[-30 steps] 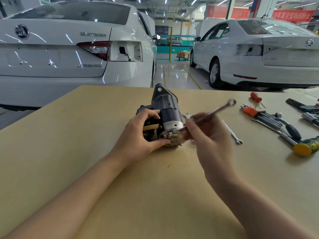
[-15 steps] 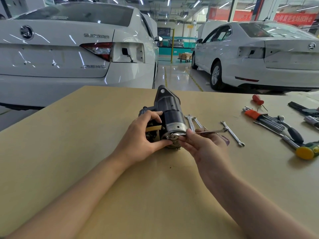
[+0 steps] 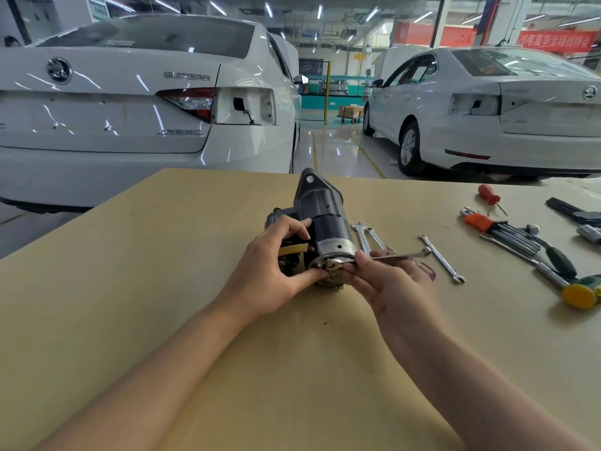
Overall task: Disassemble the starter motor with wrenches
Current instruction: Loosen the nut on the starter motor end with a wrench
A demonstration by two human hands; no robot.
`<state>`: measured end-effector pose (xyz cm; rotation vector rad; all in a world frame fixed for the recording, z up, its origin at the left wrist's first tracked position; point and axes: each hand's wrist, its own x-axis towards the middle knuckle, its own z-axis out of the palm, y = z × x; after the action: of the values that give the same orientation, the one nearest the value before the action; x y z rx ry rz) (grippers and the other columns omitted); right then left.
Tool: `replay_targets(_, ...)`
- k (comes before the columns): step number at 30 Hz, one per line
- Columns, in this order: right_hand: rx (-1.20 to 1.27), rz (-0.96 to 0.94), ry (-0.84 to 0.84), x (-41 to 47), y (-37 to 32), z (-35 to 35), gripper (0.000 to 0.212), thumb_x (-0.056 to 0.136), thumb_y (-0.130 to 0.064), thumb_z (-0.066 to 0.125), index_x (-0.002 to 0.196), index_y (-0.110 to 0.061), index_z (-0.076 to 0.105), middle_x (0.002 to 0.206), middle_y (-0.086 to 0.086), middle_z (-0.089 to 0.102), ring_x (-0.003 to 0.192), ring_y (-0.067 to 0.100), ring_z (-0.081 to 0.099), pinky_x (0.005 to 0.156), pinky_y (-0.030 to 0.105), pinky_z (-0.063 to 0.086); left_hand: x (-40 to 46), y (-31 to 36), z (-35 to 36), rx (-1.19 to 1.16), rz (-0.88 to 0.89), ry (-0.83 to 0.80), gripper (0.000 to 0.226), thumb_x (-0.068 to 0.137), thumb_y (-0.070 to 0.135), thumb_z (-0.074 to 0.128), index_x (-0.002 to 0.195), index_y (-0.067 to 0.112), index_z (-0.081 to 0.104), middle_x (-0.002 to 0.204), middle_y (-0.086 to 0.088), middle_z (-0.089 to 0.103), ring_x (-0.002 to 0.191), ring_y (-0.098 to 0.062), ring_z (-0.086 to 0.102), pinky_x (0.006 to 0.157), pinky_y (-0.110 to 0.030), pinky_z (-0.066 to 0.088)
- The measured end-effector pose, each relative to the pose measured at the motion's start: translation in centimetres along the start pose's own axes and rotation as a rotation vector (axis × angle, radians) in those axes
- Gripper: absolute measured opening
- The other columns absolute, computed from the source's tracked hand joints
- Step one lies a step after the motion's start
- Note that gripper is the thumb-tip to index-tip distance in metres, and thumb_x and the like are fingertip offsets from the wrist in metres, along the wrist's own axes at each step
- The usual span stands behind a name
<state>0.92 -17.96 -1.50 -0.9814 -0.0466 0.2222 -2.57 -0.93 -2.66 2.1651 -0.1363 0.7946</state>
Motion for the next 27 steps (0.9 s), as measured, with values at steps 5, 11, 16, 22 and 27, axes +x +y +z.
replay_targets(5,-0.340,-0.369,-0.062,-0.2,-0.1,0.4,0.016,0.083,0.001,0.070,0.086,-0.010,0.059,0.072,0.001,0.069,0.066,0.019,0.071,0.062,0.023,0.056,0.1,0.1,0.1,-0.012,-0.032,0.006,0.046,0.065,0.028,0.088,0.093,0.028,0.053,0.131,0.013,0.060,0.116,0.007,0.056,0.097,-0.009,0.041)
replay_targets(11,-0.982,-1.124,-0.257,-0.7,1.0,1.7,0.010,0.083,0.001,0.067,0.086,-0.008,0.065,0.080,-0.002,0.058,0.070,0.010,0.052,0.064,0.022,0.045,0.1,0.6,0.0,-0.050,-0.047,-0.011,0.043,0.066,0.037,0.083,0.098,0.020,0.060,0.127,0.006,0.065,0.114,0.005,0.057,0.094,-0.012,0.044)
replay_targets(16,-1.196,-1.248,-0.420,-0.7,1.6,1.3,0.008,0.082,-0.001,0.070,0.088,-0.004,0.071,0.085,0.009,0.061,0.076,0.025,0.059,0.068,0.029,0.046,0.1,0.7,0.0,-0.070,-0.034,-0.025,0.052,0.056,0.042,0.063,0.103,0.021,0.059,0.132,0.010,0.060,0.120,-0.006,0.058,0.100,-0.036,0.049)
replay_targets(22,-0.888,-1.023,-0.345,-1.1,0.7,1.0,0.014,0.090,-0.009,0.061,0.083,-0.021,0.062,0.081,-0.007,0.058,0.076,0.007,0.055,0.069,0.017,0.041,0.1,0.4,-0.1,-0.060,-0.042,-0.018,0.051,0.061,0.040,0.085,0.103,0.028,0.057,0.129,0.013,0.062,0.116,0.000,0.058,0.098,-0.021,0.047)
replay_targets(27,-0.226,-0.272,-0.040,-0.2,-0.4,0.6,0.017,0.098,-0.008,0.050,0.082,-0.010,0.058,0.059,-0.002,0.063,0.056,0.013,0.060,0.059,0.028,0.053,0.3,-0.1,0.0,-0.024,-0.030,-0.005,0.052,0.063,0.029,0.089,0.105,0.022,0.058,0.126,0.018,0.061,0.114,0.005,0.058,0.098,-0.013,0.043)
